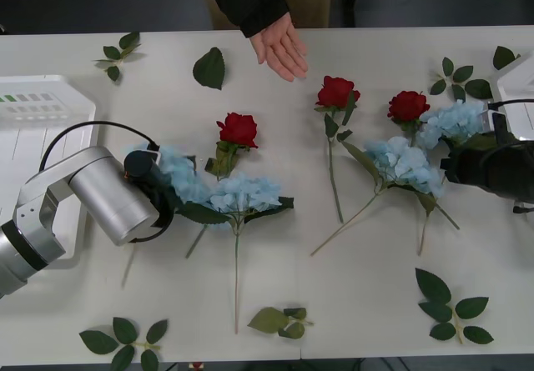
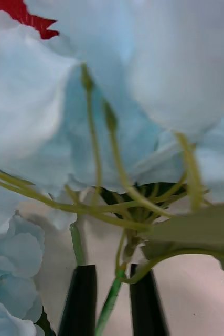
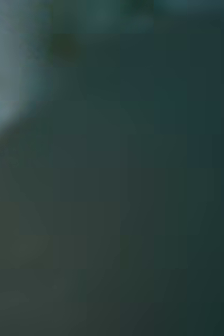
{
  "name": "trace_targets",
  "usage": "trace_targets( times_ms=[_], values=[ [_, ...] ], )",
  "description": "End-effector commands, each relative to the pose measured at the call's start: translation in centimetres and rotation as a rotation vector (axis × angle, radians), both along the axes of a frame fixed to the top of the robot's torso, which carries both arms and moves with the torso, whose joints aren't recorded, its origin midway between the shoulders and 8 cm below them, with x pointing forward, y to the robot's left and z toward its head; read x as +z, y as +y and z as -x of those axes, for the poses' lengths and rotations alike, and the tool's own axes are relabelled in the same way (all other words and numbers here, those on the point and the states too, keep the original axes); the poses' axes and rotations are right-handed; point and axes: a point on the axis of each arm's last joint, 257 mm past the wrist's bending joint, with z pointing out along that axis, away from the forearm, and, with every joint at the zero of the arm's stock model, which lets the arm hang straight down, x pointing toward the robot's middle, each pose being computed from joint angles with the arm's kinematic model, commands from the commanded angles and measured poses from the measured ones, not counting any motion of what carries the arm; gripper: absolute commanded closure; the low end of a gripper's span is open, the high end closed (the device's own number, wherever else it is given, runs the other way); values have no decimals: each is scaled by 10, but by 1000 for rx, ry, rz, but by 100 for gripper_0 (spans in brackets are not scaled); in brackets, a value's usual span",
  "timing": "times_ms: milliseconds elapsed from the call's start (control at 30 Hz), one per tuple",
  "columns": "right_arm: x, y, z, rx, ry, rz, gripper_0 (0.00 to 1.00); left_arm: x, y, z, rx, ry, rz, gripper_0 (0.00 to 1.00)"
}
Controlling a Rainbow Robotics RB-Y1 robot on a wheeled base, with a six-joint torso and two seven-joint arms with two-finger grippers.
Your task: Place the red flowers into the right box and the blue flowers into the left box. If a person shows an open palm, hand one flower to the person first, then continue sorting.
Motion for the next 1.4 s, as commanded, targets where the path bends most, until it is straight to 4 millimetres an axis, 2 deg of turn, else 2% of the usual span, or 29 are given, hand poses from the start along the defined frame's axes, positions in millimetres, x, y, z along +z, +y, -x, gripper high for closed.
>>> trace_targets(
  times_ms=[33, 133, 267, 467, 500, 600, 633, 700, 733, 767, 833, 933, 967, 1233, 1400],
  values=[
    [25, 22, -18, 5, -54, -57, 100, -17, 7, 13, 3, 28, -20, 100],
    [30, 26, -19, 7, -64, -91, 100, -18, 7, 13, 7, 24, -18, 100],
    [48, 30, -21, 22, -85, -146, 100, -21, 5, 14, 16, 20, 3, 100],
    [89, 24, -12, 93, -106, -225, 100, -29, -5, 18, 17, 15, 59, 100],
    [89, 24, -12, 93, -106, -225, 100, -29, -5, 18, 17, 15, 59, 100],
    [136, 26, 3, 175, -135, -267, 100, -31, -11, 19, 11, 18, 84, 100],
    [144, 28, 5, 187, -142, -266, 100, -31, -10, 18, 12, 16, 80, 100],
    [175, 37, 13, 224, -175, -267, 100, -29, -9, 16, 7, 5, 72, 100],
    [184, 40, 14, 231, -186, -268, 100, -28, -8, 16, 6, 4, 69, 100],
    [203, 51, 17, 248, -216, -267, 100, -29, -7, 15, 5, 1, 63, 100],
    [225, 66, 20, 266, -253, -259, 100, -27, -7, 14, 0, -4, 59, 100],
    [248, 90, 24, 278, -295, -233, 100, -27, -6, 13, -4, -7, 53, 100],
    [259, 106, 27, 274, -309, -233, 100, -26, -6, 12, -4, -9, 51, 100],
    [292, 181, 44, 257, -421, -232, 100, -26, -3, 11, -7, -15, 41, 100],
    [312, 218, 53, 248, -506, -236, 100, -25, -3, 10, -8, -17, 38, 100]
  ],
)
